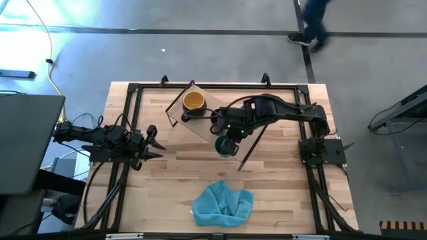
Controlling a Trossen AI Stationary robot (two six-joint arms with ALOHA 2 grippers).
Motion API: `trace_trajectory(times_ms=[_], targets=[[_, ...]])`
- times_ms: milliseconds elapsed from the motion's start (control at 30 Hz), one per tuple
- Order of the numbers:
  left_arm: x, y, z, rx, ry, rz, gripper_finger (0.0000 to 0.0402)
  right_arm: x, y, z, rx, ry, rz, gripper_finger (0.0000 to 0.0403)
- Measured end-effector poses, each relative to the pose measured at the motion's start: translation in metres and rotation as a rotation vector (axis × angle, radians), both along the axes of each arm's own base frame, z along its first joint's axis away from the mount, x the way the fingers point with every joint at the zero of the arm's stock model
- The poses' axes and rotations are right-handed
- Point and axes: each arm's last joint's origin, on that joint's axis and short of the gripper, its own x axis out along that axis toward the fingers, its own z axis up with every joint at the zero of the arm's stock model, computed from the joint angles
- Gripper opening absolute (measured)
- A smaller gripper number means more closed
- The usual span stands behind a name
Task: Stack small to large cups/mugs on shelf
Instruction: Put the green cup on the shelf
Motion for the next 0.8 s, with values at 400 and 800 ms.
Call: trace_trajectory(times_ms=[400, 800], targets=[[0.0, 0.0, 0.0, -0.003, -0.003, -0.014, 0.0124, -0.001, -0.001, 0.001, 0.005, -0.009, -0.067, 0.0], [0.0, 0.0, 0.0, -0.003, -0.003, -0.015, 0.0124, -0.027, 0.004, 0.01, -0.013, -0.022, -0.137, 0.0]])
